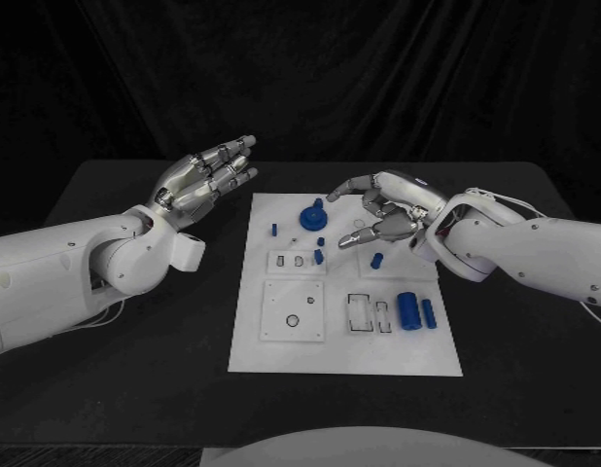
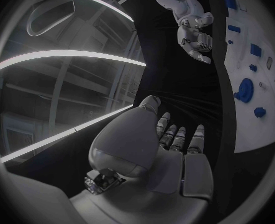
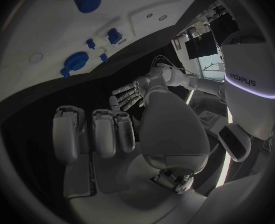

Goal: Assemble the parts on the task board

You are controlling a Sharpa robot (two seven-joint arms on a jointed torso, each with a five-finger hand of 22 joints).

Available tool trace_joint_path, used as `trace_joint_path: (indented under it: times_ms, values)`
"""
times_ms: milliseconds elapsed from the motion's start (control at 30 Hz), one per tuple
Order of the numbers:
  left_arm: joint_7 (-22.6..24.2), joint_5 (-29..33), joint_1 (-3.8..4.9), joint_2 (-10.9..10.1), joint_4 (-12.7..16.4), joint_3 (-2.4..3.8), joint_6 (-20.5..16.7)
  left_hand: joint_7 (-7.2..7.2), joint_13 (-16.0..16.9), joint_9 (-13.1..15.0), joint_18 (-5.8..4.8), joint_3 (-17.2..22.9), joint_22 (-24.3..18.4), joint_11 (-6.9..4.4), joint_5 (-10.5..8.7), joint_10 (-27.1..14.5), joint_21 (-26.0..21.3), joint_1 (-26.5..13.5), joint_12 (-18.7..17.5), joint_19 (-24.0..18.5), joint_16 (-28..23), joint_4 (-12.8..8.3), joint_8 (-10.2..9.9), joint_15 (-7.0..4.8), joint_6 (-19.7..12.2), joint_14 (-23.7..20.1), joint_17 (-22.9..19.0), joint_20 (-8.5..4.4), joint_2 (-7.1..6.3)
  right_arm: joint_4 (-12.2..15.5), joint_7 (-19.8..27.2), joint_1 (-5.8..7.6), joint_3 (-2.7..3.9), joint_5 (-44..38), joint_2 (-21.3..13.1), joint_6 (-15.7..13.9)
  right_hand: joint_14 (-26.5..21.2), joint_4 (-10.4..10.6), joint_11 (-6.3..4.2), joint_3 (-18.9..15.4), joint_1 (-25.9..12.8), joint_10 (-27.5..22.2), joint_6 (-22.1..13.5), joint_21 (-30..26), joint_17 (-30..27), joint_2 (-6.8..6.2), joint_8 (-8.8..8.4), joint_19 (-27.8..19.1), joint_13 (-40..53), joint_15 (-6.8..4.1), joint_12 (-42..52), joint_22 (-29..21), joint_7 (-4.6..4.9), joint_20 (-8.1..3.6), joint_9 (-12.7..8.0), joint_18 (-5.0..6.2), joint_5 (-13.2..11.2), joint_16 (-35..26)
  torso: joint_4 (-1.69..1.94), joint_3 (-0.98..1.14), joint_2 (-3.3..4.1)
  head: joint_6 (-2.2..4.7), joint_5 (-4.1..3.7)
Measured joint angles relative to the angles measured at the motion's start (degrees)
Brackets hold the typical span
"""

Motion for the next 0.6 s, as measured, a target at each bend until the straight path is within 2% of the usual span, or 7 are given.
trace_joint_path:
  times_ms: [67, 167, 233, 300, 367, 433, 600]
  values:
    - [0.2, -1.3, 0.00, 0.0, -0.1, 0.00, -0.5, 0.13, 0.0, 0.1, 0.00, 0.2, 0.1, 0.00, -1.09, 0.0, 0.1, -0.1, 0.0, 0.2, 0.0, 0.2, 0.0, 0.00, 0.5, 0.0, 0.0, 0.16, -0.09, 1.2, 1.4, 0.67, -0.02, 2.2, -1.6, -0.4, 0.0, 0.1, 0.00, -0.3, -2.4, 0.0, 1.1, 0.0, 0.0, 0.26, 0.52, 0.0, 0.0, 0.00, 0.0, 0.0, 0.04, 0.00, 0.0, 0.00, 0.0, 0.0, 0.01, 0.00, 0.00, -0.05, 0.02]
    - [0.7, -4.5, 0.00, 0.0, -0.2, 0.00, -2.0, 0.85, 0.5, 0.1, 0.06, 0.4, 1.7, 1.33, -4.98, 2.5, 2.7, -0.9, 0.4, 3.7, 2.1, 1.8, 0.0, 1.71, 1.3, 2.7, 0.7, 1.13, -0.95, 2.3, 3.2, 1.72, -0.02, 5.5, -3.5, -1.2, 0.0, -0.2, 0.19, 1.4, -6.3, 0.2, 3.5, 0.0, 0.0, 5.25, 1.73, 0.0, 0.0, 0.00, 0.0, 0.0, 0.36, 0.00, 0.2, 0.00, 0.0, 0.1, 0.05, 0.01, -0.01, 0.03, 0.00]
    - [1.0, -6.8, 0.00, 0.0, -0.1, 0.00, -3.5, 0.72, 2.2, 0.4, 0.04, 0.4, 4.2, 3.76, -9.47, 10.7, 7.8, -1.3, 3.1, 11.6, 10.9, 3.6, 0.7, 3.77, 3.6, 13.5, 3.9, 1.37, -2.06, 2.7, 4.0, 2.22, 0.00, 7.4, -4.3, -1.7, 0.0, -0.4, 0.24, 2.1, -7.0, 0.2, 5.1, 0.5, 0.0, 8.55, 2.50, 0.0, 0.0, 0.00, 0.4, 0.0, 0.65, 0.00, 0.5, 0.00, 0.0, 0.7, 0.05, 0.02, -0.01, 0.27, -0.01]
    - [1.2, -10.0, 0.00, -0.2, 0.0, 0.01, -5.6, 0.39, 4.4, 0.7, 0.03, -0.2, 7.3, 6.89, -14.25, 21.0, 14.5, -2.2, 9.0, 24.0, 20.4, 4.3, 1.2, 5.63, 6.8, 24.9, 6.6, 1.55, -2.99, 3.2, 4.9, 2.76, 0.01, 9.3, -5.2, -2.3, 0.0, -0.5, 0.58, 2.2, -6.1, 0.1, 5.7, 1.2, 0.0, 9.69, 2.73, 0.0, 0.0, 0.00, 0.6, 0.0, 0.86, 0.00, 0.5, 0.01, 0.0, 0.9, 0.03, 0.04, -0.04, 0.45, -0.02]
    - [1.3, -13.1, 0.12, -0.3, 0.0, 0.01, -7.5, 0.48, 6.2, 0.8, 0.02, -1.1, 9.0, 8.20, -17.85, 28.5, 18.8, -3.0, 15.0, 33.0, 27.2, 4.5, 1.5, 5.87, 9.1, 33.3, 8.6, 1.31, -3.74, 3.5, 5.6, 3.11, 0.01, 10.6, -5.9, -2.8, 0.0, -0.5, 0.64, 2.2, -5.7, 0.2, 5.7, 1.3, 0.0, 10.11, 2.73, 0.0, 0.0, 0.00, 0.6, 0.0, 0.86, 0.00, 0.5, 0.00, 0.0, 1.0, 0.01, 0.07, -0.08, 0.60, 0.04]
    - [1.4, -17.3, 0.72, -0.3, 0.0, -0.04, -9.9, 1.00, 8.2, 1.1, 0.02, -2.3, 10.0, 8.09, -20.98, 34.2, 21.6, -4.0, 21.0, 39.3, 33.2, 4.4, 2.1, 4.57, 12.2, 38.7, 10.5, 0.89, -4.55, 3.5, 6.2, 3.38, 0.01, 11.8, -6.3, -3.4, -0.1, -0.5, 0.64, 2.2, -5.2, 0.2, 5.7, 1.4, 0.0, 10.60, 2.73, -0.1, 0.0, 0.13, 0.6, 0.0, 0.86, 0.13, 0.5, 0.00, 0.0, 1.0, -0.02, 0.11, -0.16, 0.76, 0.08]
    - [0.7, -29.1, 3.10, 0.0, -0.2, 0.07, -14.5, 1.19, 18.9, 1.2, 0.50, -6.0, 13.4, 2.72, -29.70, 44.2, 29.0, -9.2, 41.2, 51.8, 51.9, 3.6, 2.0, -0.39, 14.8, 47.6, 19.3, -3.01, -4.63, 2.9, 7.0, 3.80, 0.00, 13.5, -6.4, -3.9, -0.2, -0.5, 0.64, 2.2, -4.8, 0.2, 5.7, 1.6, 0.0, 11.03, 2.73, -0.2, 0.0, 0.22, 0.6, 0.0, 0.86, 0.23, 0.5, 0.00, 0.0, 1.2, -0.16, 0.25, -0.47, 1.07, 0.31]
